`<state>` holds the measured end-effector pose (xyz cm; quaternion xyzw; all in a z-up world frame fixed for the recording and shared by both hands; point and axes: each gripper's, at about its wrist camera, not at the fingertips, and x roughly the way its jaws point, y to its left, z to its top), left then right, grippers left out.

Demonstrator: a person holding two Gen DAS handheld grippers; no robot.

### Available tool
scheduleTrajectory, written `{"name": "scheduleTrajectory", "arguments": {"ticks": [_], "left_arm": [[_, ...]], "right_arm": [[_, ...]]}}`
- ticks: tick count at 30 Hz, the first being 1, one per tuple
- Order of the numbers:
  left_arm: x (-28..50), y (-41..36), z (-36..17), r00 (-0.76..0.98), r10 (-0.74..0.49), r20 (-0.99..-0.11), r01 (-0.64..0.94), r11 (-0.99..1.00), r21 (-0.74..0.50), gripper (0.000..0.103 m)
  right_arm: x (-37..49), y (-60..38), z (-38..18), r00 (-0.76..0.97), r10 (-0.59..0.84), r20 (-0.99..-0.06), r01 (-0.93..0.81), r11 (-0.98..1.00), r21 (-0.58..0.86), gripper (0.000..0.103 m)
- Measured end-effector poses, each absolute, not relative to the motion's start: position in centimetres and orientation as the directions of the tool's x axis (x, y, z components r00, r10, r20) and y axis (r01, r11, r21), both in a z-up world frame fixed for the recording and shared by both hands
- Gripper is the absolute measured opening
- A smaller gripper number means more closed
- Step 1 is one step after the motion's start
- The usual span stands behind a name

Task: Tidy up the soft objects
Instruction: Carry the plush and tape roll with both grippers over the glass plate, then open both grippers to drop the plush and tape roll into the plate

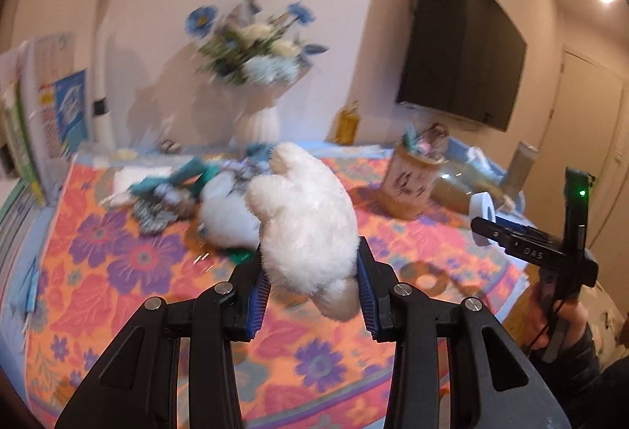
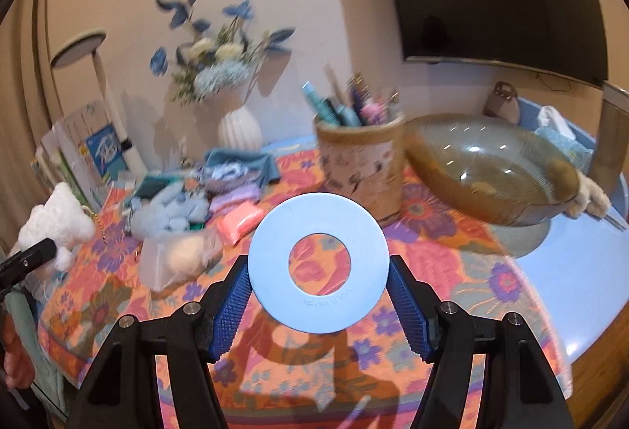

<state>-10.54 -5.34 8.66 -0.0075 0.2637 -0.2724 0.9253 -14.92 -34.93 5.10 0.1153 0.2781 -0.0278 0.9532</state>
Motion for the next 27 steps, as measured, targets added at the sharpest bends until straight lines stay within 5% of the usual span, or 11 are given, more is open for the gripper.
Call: {"name": "scheduleTrajectory", "arguments": {"ticks": [5, 14, 24, 27], "left_arm": [[-9.4, -12.6, 11.9, 0.673, -0.587, -0.450, 0.612, 0.784, -0.109, 0.036], [-3.3, -28.9, 18.1, 0.512, -0.695, -0.505, 0.765, 0.636, -0.100, 0.036], [3.6, -40.6, 12.9, 0.327, -0.672, -0.665, 0.793, 0.577, -0.193, 0.036], [3.5, -41.6, 11.8, 0.325, -0.682, -0.655, 0.798, 0.570, -0.198, 0.044]], "right_arm": [[-16.4, -39.7, 8.7, 0.876, -0.088, -0.474, 0.218, 0.949, 0.226, 0.067], [-12.5, -47.6, 11.5, 0.817, -0.246, -0.521, 0.425, 0.868, 0.257, 0.067], [-8.2, -52.8, 7.1, 0.702, -0.261, -0.662, 0.590, 0.734, 0.337, 0.068], [-8.4, -53.5, 6.8, 0.715, -0.237, -0.658, 0.580, 0.727, 0.368, 0.077]]}}
